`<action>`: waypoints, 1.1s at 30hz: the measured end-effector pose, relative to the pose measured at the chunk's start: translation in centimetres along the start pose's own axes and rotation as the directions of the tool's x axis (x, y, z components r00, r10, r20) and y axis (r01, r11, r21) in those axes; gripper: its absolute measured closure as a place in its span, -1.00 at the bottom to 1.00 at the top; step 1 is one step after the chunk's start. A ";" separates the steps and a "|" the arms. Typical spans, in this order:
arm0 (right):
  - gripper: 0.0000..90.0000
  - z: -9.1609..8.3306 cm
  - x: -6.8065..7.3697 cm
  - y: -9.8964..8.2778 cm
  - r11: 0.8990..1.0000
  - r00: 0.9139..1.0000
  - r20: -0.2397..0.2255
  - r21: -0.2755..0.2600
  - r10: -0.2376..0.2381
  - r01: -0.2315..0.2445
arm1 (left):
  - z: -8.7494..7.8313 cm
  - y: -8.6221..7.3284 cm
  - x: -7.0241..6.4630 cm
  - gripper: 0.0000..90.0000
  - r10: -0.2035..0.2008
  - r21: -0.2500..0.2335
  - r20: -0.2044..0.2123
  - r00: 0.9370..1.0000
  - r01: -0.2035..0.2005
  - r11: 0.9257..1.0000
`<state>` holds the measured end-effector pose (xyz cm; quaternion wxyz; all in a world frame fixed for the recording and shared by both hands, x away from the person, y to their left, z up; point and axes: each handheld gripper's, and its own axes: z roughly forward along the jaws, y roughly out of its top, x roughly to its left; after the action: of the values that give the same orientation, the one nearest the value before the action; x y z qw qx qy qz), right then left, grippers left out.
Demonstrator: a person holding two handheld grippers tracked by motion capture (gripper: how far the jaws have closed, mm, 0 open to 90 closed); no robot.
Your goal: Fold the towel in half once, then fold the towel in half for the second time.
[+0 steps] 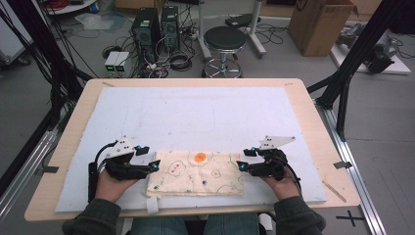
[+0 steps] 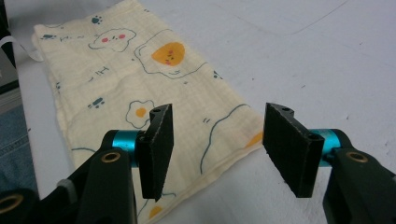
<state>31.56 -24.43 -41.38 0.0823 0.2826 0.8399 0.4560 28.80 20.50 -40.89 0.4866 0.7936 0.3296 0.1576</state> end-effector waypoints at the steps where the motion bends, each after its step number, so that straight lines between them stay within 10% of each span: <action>1: -0.05 0.0 0.0 0.0 1.000 1.000 0.000 -0.001 -0.007 0.007 | 0.0 0.0 0.0 -0.27 0.000 0.005 0.001 1.000 0.000 1.000; 19: -0.02 1.2 -0.4 0.8 1.000 1.000 0.010 0.014 -0.003 0.003 | 0.5 0.1 0.8 -0.12 -0.008 0.014 -0.022 1.000 0.009 1.000; 33: 0.31 2.3 -3.3 1.8 0.998 0.999 0.006 0.036 0.050 -0.050 | 2.5 0.6 2.9 0.09 -0.048 0.022 -0.055 0.997 0.050 0.999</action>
<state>35.93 -23.88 -41.63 0.0678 0.3061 0.8404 0.4422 32.58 20.66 -41.79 0.4718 0.7863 0.3639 0.1634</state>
